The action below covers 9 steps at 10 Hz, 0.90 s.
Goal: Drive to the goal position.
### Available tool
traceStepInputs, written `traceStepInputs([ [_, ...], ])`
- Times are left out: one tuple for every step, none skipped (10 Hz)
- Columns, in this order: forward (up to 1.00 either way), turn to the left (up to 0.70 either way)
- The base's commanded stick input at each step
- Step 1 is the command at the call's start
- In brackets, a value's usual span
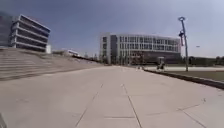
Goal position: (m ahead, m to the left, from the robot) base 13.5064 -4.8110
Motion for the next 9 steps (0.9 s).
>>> traceStepInputs([
  [0.7,0.0],
  [0.7,0.0],
  [0.7,0.0],
  [0.7,0.0],
  [0.7,0.0],
  [0.7,0.0],
  [0.7,0.0],
  [0.7,0.0],
  [0.7,0.0],
])
